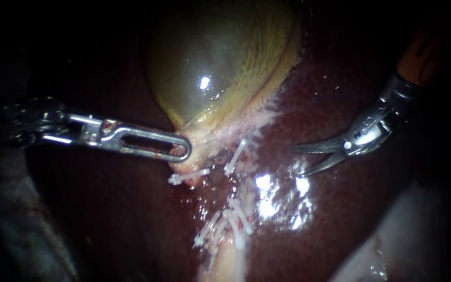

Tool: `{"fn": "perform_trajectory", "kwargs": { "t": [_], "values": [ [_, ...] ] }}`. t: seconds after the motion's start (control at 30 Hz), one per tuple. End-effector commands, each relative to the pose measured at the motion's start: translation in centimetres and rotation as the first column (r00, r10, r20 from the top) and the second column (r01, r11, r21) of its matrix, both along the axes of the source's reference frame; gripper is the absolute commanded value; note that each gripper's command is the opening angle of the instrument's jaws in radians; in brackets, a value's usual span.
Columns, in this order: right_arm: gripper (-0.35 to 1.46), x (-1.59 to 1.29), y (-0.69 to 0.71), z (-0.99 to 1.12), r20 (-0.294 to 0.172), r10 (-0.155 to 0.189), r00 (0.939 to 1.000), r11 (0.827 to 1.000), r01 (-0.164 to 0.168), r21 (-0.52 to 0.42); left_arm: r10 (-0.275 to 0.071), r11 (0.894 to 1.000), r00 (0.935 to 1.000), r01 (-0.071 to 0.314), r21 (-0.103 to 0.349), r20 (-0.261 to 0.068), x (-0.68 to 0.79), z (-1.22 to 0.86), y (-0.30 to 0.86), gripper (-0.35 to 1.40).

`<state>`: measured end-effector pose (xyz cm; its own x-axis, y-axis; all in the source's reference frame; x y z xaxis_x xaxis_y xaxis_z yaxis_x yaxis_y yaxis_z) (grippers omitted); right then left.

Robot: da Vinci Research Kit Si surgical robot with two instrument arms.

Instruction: Go back from the cut right tube

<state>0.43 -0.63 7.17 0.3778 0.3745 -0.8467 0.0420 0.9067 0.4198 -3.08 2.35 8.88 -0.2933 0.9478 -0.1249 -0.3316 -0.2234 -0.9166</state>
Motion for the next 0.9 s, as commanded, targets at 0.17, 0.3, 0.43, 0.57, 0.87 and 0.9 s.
{"fn": "perform_trajectory", "kwargs": {
  "t": [0.17,0.3,0.43,0.57,0.87,0.9],
  "values": [
    [0.47,0.0,0.0,0.0,0.0,0.0,1.0,1.0,0.0,0.0,-0.001,1.0,1.0,0.001,-0.014,-0.007,-0.2,0.21,-0.13,-0.35],
    [0.47,0.0,-0.01,0.0,0.0,0.0,1.0,1.0,0.0,0.0,-0.004,1.0,0.9999,0.003,-0.024,-0.013,-0.37,0.38,-0.23,-0.35],
    [0.47,0.0,-0.01,0.0,0.0,0.0,1.0,1.0,0.0,0.0,-0.013,0.999,0.9998,0.012,-0.032,-0.014,-0.52,0.49,-0.26,-0.35],
    [0.47,0.01,-0.01,0.0,0.0,0.0,1.0,1.0,0.0,0.0,-0.025,0.999,0.9997,0.025,-0.032,0.003,-0.6,0.53,-0.23,-0.35],
    [0.46,0.01,-0.01,0.01,0.0,0.0,1.0,1.0,0.0,0.0,-0.044,0.998,0.999,0.044,-0.037,0.005,-0.66,0.53,-0.18,-0.35],
    [0.46,0.01,-0.01,0.01,0.0,0.0,1.0,1.0,0.0,0.0,-0.044,0.998,0.999,0.044,-0.036,0.005,-0.66,0.53,-0.17,-0.35]
  ]
}}
